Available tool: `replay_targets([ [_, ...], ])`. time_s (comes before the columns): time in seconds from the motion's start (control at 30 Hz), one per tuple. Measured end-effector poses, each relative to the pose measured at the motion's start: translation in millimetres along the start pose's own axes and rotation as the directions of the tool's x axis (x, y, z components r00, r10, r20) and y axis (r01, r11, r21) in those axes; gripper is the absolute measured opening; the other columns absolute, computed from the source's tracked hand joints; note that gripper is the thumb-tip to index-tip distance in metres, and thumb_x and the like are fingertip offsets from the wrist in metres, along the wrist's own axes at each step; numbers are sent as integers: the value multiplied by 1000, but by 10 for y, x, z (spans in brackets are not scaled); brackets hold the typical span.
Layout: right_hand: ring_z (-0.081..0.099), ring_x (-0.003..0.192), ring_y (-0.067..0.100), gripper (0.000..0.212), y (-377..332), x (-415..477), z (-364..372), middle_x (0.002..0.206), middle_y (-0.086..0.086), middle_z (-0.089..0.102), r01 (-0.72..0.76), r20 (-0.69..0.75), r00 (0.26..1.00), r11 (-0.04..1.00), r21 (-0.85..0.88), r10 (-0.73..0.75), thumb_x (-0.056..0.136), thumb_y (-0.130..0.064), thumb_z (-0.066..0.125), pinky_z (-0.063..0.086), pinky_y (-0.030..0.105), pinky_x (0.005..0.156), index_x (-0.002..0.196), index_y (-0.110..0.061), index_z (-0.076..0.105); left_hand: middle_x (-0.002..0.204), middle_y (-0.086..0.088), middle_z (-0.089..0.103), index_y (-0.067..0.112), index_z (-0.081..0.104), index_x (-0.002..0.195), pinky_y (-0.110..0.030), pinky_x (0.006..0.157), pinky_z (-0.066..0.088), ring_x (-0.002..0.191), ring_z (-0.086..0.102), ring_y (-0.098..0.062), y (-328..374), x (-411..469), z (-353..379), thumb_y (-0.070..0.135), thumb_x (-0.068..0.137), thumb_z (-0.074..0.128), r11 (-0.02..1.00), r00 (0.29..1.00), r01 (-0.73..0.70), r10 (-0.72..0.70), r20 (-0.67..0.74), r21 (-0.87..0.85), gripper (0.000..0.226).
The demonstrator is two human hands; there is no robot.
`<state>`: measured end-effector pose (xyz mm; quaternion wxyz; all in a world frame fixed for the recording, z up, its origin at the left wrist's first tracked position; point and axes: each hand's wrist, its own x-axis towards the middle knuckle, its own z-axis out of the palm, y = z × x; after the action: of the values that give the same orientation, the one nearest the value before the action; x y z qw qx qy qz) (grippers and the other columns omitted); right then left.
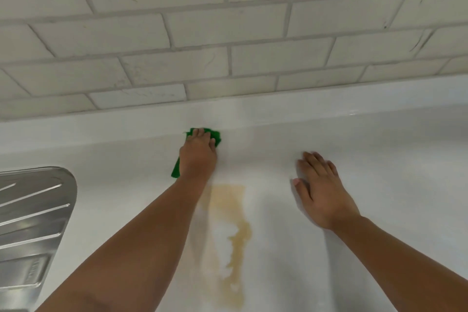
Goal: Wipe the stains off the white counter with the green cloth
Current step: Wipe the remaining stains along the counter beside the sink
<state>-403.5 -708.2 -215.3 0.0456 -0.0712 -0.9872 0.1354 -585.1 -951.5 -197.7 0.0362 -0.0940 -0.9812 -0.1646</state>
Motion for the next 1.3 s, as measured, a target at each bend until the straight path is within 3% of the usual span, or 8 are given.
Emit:
replay_targets([
  [0.13, 7, 151, 17, 68, -8, 0, 0, 161, 5, 24, 0, -5, 1000, 1000, 3, 0, 97, -50, 15, 8, 43, 122, 149, -12, 35, 150, -2, 45, 16, 53, 138, -34, 109, 33, 138, 41, -20, 340, 14, 177, 26, 103, 40, 977, 980, -199, 200, 6, -82, 39],
  [0.33, 12, 150, 21, 69, -18, -4, -10, 159, 8, 27, 4, -20, 1000, 1000, 12, -4, 96, -49, 15, 11, 44, 122, 148, -10, 38, 144, 4, 50, 21, 59, 133, -18, 116, 18, 139, 38, -7, 545, -35, 232, 28, 98, 56, 827, 851, -469, 517, 92, -310, 36],
  [0.57, 12, 150, 22, 72, -20, -9, -19, 159, 8, 26, 0, 2, 1000, 1000, -2, 0, 94, -49, 11, 10, 44, 122, 149, -9, 33, 145, 6, 50, 20, 60, 132, -26, 118, 23, 138, 39, -7, 476, -578, 90, 24, 96, 60, 744, 732, -516, 640, 232, -425, 36],
  [0.77, 20, 147, 24, 65, -74, -38, -10, 156, 10, 32, -15, -30, 999, 999, 31, 16, 96, -42, 17, 14, 42, 122, 148, -7, 35, 112, 13, 70, 28, 69, 117, -22, 99, 45, 106, 63, -4, 340, -838, -172, 24, 98, 56, 757, 901, -162, 375, 219, -633, 23],
  [0.9, 43, 134, 29, 56, -141, -109, -83, 142, 15, 51, -7, -108, 994, 1000, -21, 5, 98, -33, 26, 31, 42, 115, 138, -3, 50, 105, 7, 74, 22, 70, 111, -22, 93, 50, 103, 68, -12, 2, -931, -597, 16, 97, 58, 470, 973, 129, 109, 203, -873, 19],
  [0.97, 49, 128, 31, 53, -197, -129, -95, 136, 15, 56, -9, -118, 993, 1000, -26, 5, 98, -31, 28, 36, 43, 112, 133, -2, 55, 104, 2, 75, 19, 71, 112, -24, 92, 51, 100, 70, -14, -261, -971, -805, 15, 98, 57, 408, 987, 147, 0, 161, -901, 20],
  [1.17, 41, 136, 24, 56, -465, -348, -27, 144, 9, 51, 83, -77, 994, 995, 52, -79, 97, -37, 27, 29, 39, 117, 137, -8, 52, 103, -5, 71, 29, 65, 121, -34, 84, 46, 95, 64, -28, -1223, -1146, -1073, 28, 99, 51, 874, 968, 195, -243, -54, -446, 26],
  [1.3, 28, 145, 22, 60, -514, -469, 37, 153, 6, 40, 124, -15, 992, 992, 13, -124, 96, -40, 22, 15, 36, 121, 143, -10, 44, 118, -19, 66, 21, 54, 134, -39, 84, 45, 103, 60, -41, -1475, -1281, -778, 28, 100, 48, 967, 978, 205, -208, -5, -151, 35],
])
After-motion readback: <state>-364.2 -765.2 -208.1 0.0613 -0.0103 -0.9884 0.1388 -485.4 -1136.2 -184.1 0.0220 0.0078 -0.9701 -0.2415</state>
